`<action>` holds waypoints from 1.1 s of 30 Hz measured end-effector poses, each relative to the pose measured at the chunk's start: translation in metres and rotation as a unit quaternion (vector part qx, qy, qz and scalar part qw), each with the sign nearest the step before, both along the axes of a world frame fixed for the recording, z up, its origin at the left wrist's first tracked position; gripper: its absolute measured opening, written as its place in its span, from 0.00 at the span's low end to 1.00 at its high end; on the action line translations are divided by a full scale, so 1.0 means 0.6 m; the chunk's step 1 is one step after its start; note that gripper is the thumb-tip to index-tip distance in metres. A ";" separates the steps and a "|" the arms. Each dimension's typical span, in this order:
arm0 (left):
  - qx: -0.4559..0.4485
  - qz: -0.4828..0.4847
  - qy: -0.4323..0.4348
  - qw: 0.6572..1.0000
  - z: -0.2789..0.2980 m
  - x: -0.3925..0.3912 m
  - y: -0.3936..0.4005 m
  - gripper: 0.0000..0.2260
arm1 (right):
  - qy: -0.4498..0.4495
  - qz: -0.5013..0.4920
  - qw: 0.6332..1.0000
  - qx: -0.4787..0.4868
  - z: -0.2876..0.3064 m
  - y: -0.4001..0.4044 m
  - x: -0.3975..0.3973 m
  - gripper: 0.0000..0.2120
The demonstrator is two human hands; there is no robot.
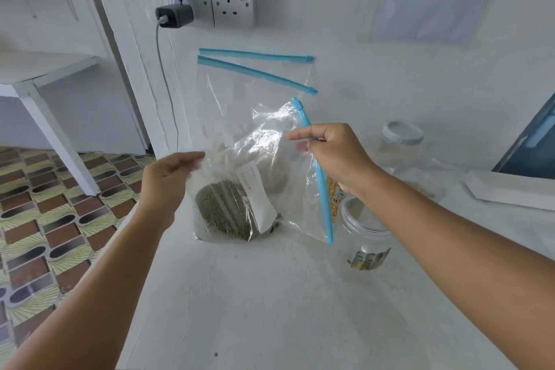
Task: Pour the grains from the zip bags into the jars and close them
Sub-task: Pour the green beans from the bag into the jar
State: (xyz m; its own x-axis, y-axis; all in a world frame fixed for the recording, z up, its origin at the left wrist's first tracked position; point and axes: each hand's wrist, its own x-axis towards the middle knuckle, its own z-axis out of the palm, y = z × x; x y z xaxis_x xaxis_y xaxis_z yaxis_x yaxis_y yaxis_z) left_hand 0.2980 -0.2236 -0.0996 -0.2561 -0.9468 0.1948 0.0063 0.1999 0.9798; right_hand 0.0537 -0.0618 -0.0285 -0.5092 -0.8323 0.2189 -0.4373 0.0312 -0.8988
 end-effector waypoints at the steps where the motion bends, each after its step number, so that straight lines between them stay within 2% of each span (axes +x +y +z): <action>1: -0.015 0.026 0.010 0.999 0.006 -0.001 0.001 0.13 | -0.014 -0.012 1.000 -0.018 0.002 -0.001 -0.002 0.26; 4: 0.002 0.082 0.066 0.994 0.006 0.005 -0.013 0.14 | -0.052 -0.039 0.997 -0.051 0.012 0.000 -0.012 0.25; 7: 0.053 0.047 0.065 0.995 -0.006 0.013 -0.027 0.12 | -0.031 -0.012 0.999 -0.012 0.005 0.002 -0.009 0.25; 11: 0.025 0.099 0.094 0.990 0.003 0.015 -0.033 0.12 | -0.084 -0.069 0.993 -0.049 -0.002 -0.003 -0.021 0.24; 13: 0.021 0.111 0.106 0.988 0.009 0.015 -0.044 0.14 | -0.082 -0.054 0.994 -0.042 0.004 -0.003 -0.028 0.24; 16: 0.048 0.108 0.078 0.990 0.002 0.021 -0.052 0.16 | -0.053 -0.011 0.999 -0.010 0.002 0.000 -0.017 0.24; 18: 0.043 0.063 0.047 0.996 -0.002 0.028 -0.046 0.16 | -0.028 -0.004 1.000 0.002 -0.005 0.001 -0.011 0.25; 20: 0.053 -0.028 -0.003 0.998 -0.007 0.037 -0.040 0.15 | -0.007 0.007 1.000 0.021 -0.011 -0.001 -0.010 0.24; 23: 0.092 -0.166 -0.050 0.981 -0.027 0.053 -0.027 0.16 | 0.003 0.021 0.999 0.032 -0.012 -0.003 -0.009 0.23; 26: 0.079 -0.223 -0.107 0.966 -0.044 0.053 -0.011 0.15 | 0.006 0.027 0.999 0.022 -0.012 -0.010 -0.004 0.23; 28: 0.048 -0.210 -0.115 0.970 -0.055 0.045 -0.013 0.13 | 0.016 0.028 0.999 0.023 -0.015 -0.015 -0.003 0.24; 30: 0.026 -0.139 -0.100 0.985 -0.062 0.037 -0.022 0.14 | 0.027 0.027 0.999 0.029 -0.017 -0.019 -0.004 0.25; 33: 0.036 -0.074 -0.065 0.995 -0.069 0.028 -0.024 0.15 | 0.036 0.025 0.998 0.044 -0.020 -0.018 -0.012 0.23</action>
